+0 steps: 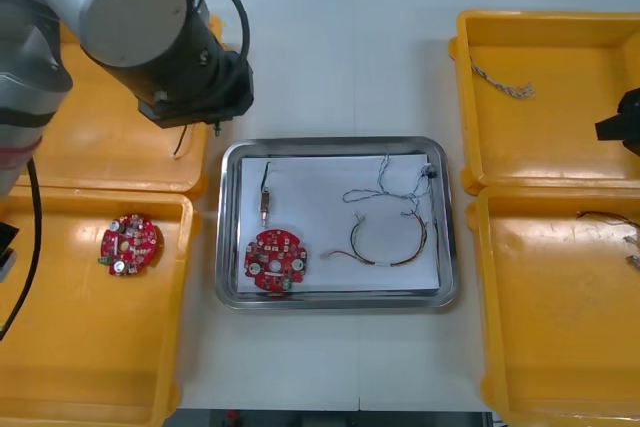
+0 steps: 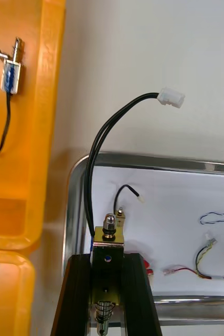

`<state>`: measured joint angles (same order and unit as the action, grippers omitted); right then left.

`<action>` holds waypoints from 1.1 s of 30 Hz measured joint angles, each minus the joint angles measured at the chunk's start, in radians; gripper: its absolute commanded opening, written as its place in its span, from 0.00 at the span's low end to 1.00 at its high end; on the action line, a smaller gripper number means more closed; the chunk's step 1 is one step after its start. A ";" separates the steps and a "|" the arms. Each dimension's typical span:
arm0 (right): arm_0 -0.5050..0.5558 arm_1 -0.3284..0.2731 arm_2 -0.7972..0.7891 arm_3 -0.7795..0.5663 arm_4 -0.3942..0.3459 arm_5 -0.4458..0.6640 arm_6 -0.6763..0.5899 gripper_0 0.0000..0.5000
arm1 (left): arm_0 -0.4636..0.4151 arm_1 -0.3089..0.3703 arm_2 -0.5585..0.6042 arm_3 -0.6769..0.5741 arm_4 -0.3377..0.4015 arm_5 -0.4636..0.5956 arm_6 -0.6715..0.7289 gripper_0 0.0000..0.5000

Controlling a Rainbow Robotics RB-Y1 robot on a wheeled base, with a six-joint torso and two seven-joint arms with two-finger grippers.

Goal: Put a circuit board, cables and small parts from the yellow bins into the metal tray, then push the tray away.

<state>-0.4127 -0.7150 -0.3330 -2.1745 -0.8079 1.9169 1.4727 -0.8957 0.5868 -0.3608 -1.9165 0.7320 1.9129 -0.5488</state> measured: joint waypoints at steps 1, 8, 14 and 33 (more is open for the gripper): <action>0.011 0.000 -0.010 0.000 0.005 0.000 0.000 1.00 | 0.000 -0.005 -0.016 -0.001 -0.004 0.000 0.032 0.00; 0.067 0.000 -0.059 -0.001 0.049 0.000 0.000 1.00 | 0.001 -0.028 -0.147 -0.002 -0.043 -0.046 0.137 0.00; 0.102 0.020 -0.129 -0.012 0.049 0.000 0.000 1.00 | 0.001 -0.040 -0.254 -0.001 -0.084 -0.120 0.137 0.00; 0.251 0.139 -0.143 -0.196 0.163 0.000 0.000 1.00 | 0.003 -0.088 -0.428 0.173 -0.142 -0.329 0.159 0.00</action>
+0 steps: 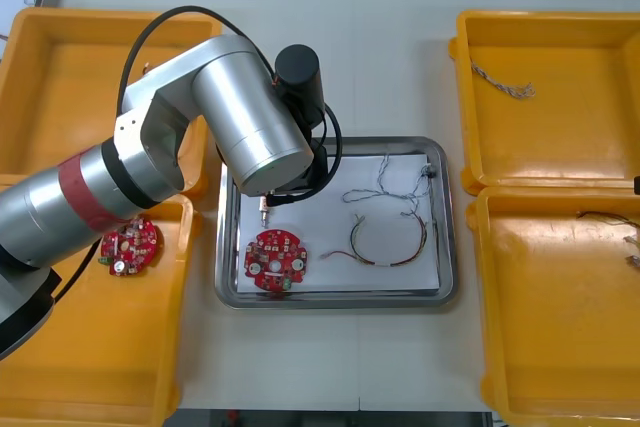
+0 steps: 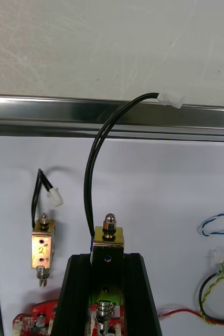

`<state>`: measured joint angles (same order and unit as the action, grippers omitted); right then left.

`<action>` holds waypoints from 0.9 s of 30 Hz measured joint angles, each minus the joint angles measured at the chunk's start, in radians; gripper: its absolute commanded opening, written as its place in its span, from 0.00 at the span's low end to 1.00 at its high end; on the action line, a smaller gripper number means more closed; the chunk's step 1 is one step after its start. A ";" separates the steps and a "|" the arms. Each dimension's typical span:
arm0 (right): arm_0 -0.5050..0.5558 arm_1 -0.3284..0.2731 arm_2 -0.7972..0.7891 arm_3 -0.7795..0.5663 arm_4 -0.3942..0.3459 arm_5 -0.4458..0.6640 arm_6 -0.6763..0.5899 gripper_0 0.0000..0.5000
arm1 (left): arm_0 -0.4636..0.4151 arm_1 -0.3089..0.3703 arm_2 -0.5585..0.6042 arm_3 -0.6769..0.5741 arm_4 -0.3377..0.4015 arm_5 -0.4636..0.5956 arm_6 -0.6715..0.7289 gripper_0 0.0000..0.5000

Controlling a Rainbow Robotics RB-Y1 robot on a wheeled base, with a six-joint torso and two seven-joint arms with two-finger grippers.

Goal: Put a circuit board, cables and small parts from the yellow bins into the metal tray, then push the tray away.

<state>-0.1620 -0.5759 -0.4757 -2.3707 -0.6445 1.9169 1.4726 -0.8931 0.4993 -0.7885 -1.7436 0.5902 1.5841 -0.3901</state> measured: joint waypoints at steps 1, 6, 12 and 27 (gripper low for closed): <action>0.007 0.002 0.000 -0.006 0.000 0.000 0.000 1.00 | 0.000 -0.002 -0.008 0.008 -0.004 -0.012 0.009 0.00; 0.035 0.004 0.000 -0.020 0.000 0.000 0.000 1.00 | 0.000 -0.005 -0.051 0.038 -0.021 -0.050 0.047 0.00; 0.063 0.011 0.000 -0.020 -0.003 0.000 0.000 1.00 | 0.012 -0.006 -0.060 0.044 -0.026 -0.072 0.057 0.00; 0.130 0.012 0.000 -0.018 -0.041 0.000 0.000 1.00 | 0.034 -0.007 -0.091 0.045 -0.056 -0.086 0.064 0.10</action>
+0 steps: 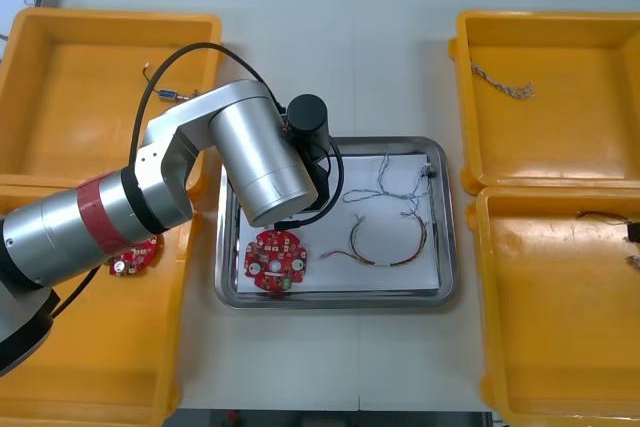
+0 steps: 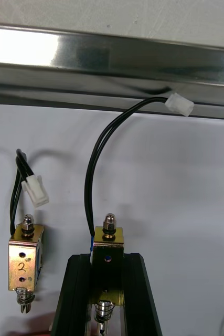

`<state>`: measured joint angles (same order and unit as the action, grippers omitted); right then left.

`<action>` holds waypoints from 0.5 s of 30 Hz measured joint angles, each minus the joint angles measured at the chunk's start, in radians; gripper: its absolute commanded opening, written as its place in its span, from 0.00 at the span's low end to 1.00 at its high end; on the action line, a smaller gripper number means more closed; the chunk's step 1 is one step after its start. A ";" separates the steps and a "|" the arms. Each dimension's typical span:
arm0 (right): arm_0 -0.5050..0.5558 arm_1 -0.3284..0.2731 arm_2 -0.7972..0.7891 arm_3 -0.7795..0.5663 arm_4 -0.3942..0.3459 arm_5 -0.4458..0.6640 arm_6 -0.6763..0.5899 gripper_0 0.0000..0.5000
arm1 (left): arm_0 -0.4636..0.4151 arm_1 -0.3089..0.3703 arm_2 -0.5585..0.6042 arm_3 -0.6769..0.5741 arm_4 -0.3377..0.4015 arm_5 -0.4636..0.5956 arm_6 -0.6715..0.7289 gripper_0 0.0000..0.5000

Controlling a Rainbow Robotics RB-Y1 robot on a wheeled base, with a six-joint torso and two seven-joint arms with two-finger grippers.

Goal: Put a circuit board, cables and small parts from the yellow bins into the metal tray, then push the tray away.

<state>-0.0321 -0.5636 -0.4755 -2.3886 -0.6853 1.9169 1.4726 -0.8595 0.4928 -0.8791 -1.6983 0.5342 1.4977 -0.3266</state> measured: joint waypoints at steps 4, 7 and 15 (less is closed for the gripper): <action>0.004 0.000 0.001 0.016 -0.011 0.000 0.000 1.00 | 0.000 0.000 -0.001 0.000 0.000 -0.002 0.011 0.80; 0.004 0.000 0.002 0.032 -0.017 0.000 0.000 1.00 | 0.001 0.000 -0.001 0.000 0.000 -0.002 0.014 0.94; 0.004 0.000 0.002 0.040 -0.031 0.000 0.000 1.00 | 0.001 0.000 -0.001 0.000 -0.010 -0.003 0.015 1.00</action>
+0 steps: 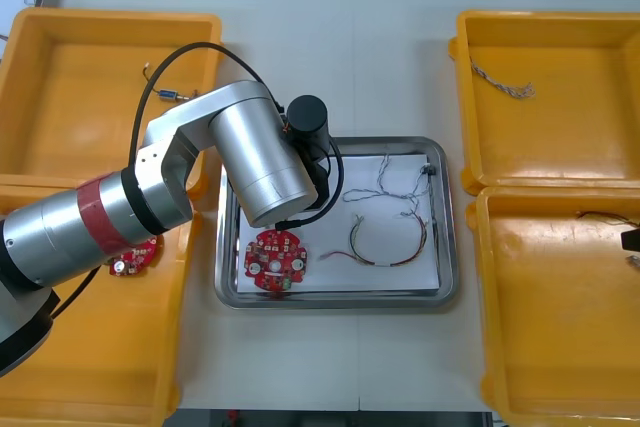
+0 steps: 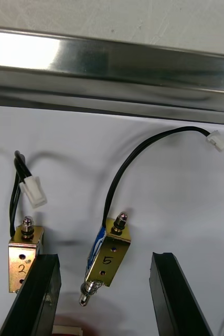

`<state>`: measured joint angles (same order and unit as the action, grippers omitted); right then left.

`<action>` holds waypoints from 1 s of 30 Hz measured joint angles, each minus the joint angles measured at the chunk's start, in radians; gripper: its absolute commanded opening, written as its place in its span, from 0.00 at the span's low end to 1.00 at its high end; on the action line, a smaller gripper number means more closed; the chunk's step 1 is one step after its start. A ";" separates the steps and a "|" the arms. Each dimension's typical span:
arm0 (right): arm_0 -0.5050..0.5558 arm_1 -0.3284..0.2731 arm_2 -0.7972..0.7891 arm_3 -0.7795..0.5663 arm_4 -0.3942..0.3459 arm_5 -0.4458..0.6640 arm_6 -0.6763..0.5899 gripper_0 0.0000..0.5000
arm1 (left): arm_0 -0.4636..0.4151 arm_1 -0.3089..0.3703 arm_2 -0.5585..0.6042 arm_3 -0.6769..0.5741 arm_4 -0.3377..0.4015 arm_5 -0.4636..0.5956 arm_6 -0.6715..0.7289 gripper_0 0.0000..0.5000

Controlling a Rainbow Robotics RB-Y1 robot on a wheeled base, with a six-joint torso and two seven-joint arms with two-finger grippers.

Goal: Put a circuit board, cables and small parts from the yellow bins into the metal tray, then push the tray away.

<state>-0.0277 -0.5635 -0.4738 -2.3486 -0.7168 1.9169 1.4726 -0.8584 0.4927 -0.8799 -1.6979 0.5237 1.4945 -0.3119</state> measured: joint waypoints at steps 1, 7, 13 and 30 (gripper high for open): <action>0.000 0.000 0.000 0.000 -0.002 0.000 0.000 1.00 | 0.000 0.000 0.000 0.000 -0.002 0.000 0.000 1.00; 0.000 0.000 0.001 0.001 -0.009 0.000 0.000 1.00 | 0.000 0.000 0.000 -0.001 -0.014 0.001 0.008 1.00; 0.000 0.000 0.002 0.001 -0.014 0.000 0.000 1.00 | 0.000 0.000 0.051 -0.066 -0.014 0.107 0.016 1.00; 0.000 -0.035 0.014 0.002 -0.152 0.000 0.000 1.00 | 0.001 0.128 0.364 -0.273 0.182 0.346 0.015 1.00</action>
<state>-0.0278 -0.5984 -0.4597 -2.3470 -0.8690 1.9169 1.4726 -0.8574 0.6208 -0.5155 -1.9710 0.7052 1.8405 -0.2973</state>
